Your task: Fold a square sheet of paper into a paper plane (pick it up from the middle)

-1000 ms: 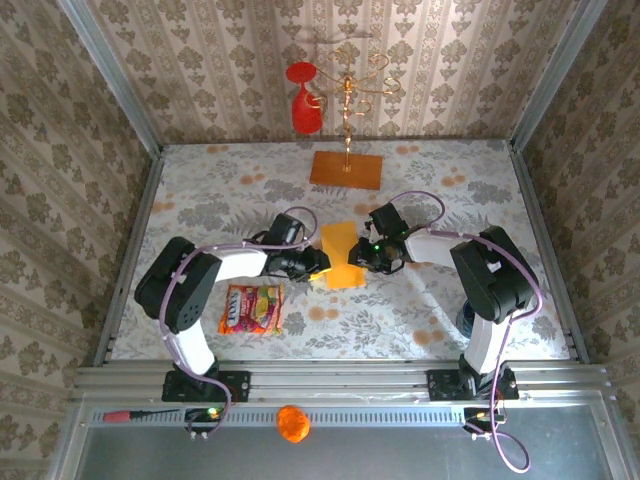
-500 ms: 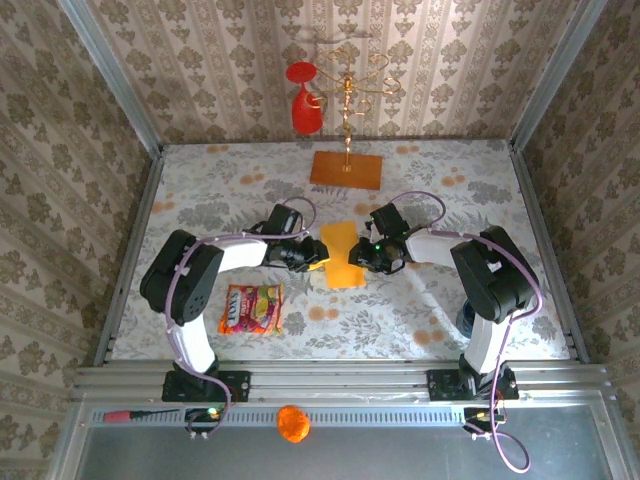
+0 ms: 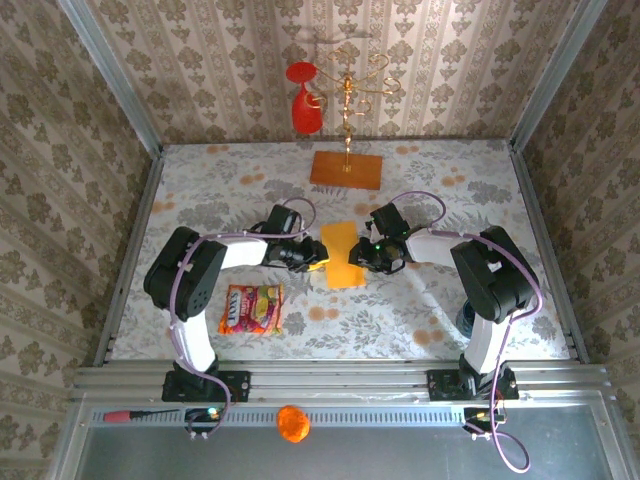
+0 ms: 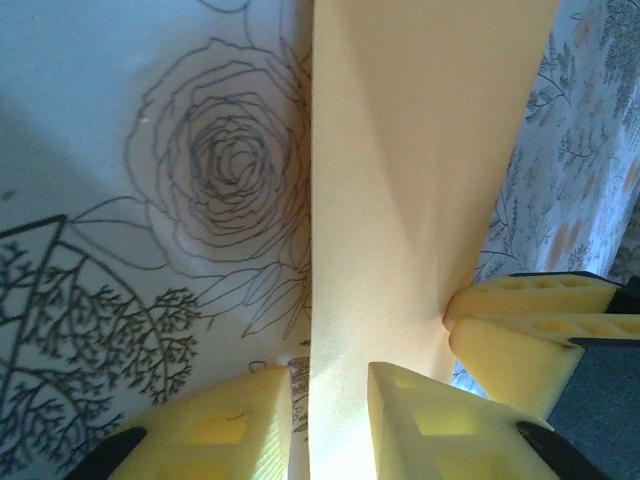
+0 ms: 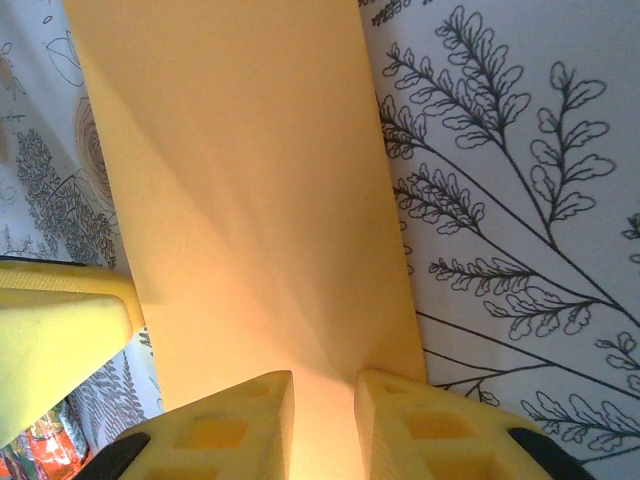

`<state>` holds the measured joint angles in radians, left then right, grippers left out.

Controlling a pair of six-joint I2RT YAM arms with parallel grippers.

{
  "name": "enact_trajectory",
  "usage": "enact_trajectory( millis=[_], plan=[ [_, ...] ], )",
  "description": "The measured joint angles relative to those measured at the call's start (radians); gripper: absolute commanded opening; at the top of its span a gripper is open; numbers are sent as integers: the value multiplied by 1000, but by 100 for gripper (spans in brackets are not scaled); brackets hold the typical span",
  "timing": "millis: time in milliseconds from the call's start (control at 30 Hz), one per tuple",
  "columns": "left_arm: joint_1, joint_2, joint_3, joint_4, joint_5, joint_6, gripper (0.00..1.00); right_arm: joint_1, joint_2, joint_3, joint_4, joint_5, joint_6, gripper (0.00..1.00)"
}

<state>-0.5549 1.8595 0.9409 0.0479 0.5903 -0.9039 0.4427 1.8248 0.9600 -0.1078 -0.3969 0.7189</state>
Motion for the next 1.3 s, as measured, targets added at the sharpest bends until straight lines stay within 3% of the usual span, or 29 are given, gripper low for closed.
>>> enact_trajectory(
  millis=[333, 500, 800, 967, 1167, 1300],
  plan=[
    [6, 19, 15, 95, 103, -27, 25, -1, 0, 0, 0, 0, 0, 25],
    [19, 22, 7, 146, 136, -47, 20, -4, 0, 0, 0, -3, 0, 27],
    [20, 54, 0, 151, 152, -53, 8, -6, -15, 0, 15, -26, -6, 40],
    [20, 54, 0, 138, 150, -54, 5, -8, -112, -2, 19, -13, -63, 58],
    [25, 53, 0, 134, 151, -82, 4, 37, -310, -84, 60, 122, -248, 73],
    [27, 51, 0, 132, 153, -113, 4, 116, -366, -152, 89, 217, -386, 75]
  ],
)
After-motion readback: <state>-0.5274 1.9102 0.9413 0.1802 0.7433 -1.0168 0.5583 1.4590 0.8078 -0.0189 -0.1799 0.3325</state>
